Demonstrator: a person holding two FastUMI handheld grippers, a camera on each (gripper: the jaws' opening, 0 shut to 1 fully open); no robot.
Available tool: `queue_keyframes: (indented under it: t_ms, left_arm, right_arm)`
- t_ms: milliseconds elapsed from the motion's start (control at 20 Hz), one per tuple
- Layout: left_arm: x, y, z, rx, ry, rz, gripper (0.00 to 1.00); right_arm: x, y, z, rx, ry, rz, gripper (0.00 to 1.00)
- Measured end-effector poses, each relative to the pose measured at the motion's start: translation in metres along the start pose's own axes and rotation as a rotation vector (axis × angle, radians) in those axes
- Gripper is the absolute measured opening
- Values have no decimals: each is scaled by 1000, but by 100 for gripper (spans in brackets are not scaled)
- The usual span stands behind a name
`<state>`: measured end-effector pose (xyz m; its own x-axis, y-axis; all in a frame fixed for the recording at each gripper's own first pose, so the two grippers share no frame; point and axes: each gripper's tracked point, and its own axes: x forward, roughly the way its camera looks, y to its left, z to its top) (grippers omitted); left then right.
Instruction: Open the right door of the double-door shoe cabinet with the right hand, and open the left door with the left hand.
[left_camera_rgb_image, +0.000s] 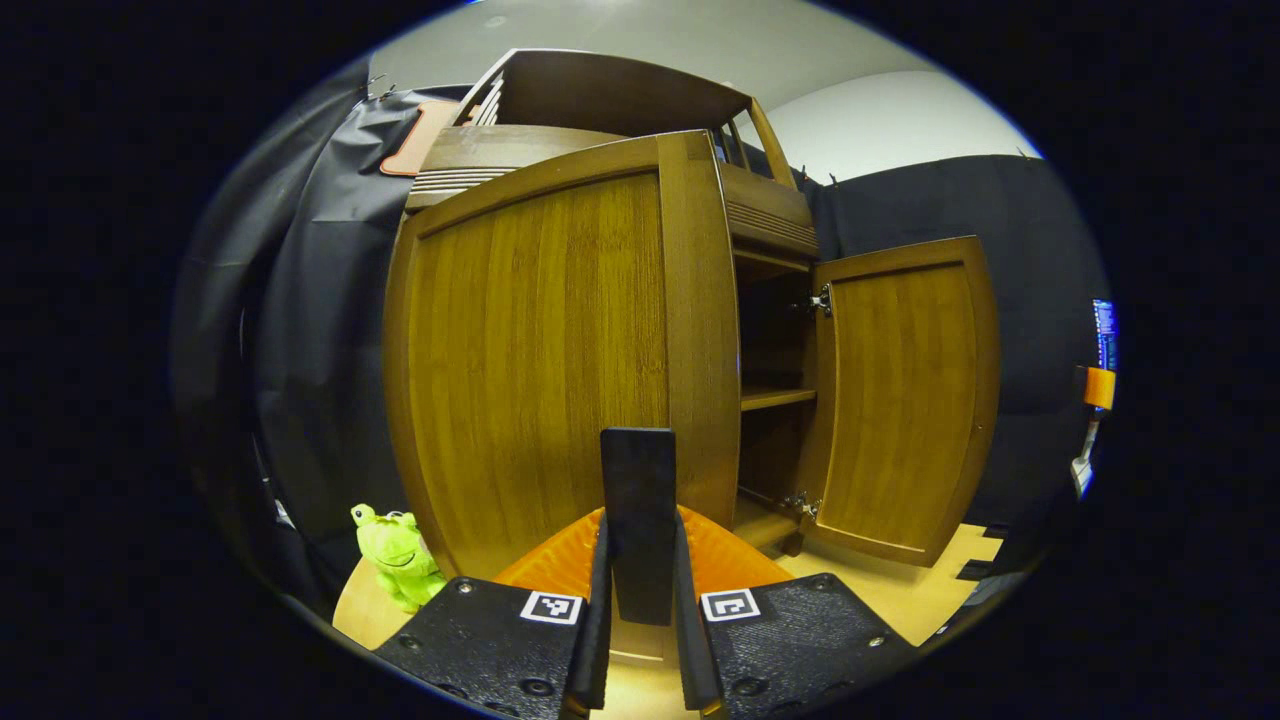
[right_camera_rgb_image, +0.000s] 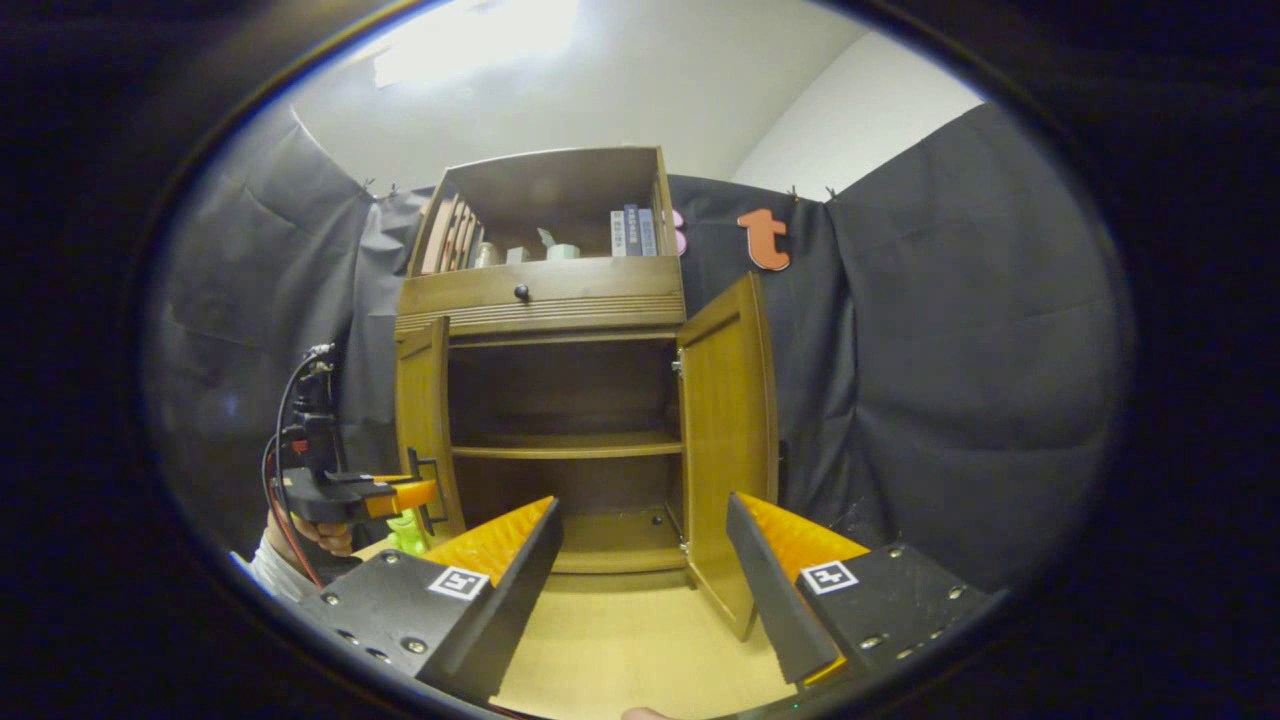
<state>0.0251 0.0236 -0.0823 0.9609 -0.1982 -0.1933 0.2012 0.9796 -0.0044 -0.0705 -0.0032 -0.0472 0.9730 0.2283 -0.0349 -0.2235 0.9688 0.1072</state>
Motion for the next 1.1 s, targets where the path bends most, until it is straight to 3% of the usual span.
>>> queue_keyframes:
  t_ms: [650, 1100]
  left_arm:
    - [-69, 38, -5, 27, 5, 25, 29]
    - [-93, 76, -13, 52, 43, 112, 29]
  right_arm:
    - [7, 34, 13, -20, 33, 80, 95]
    - [13, 31, 4, -31, 54, 55, 95]
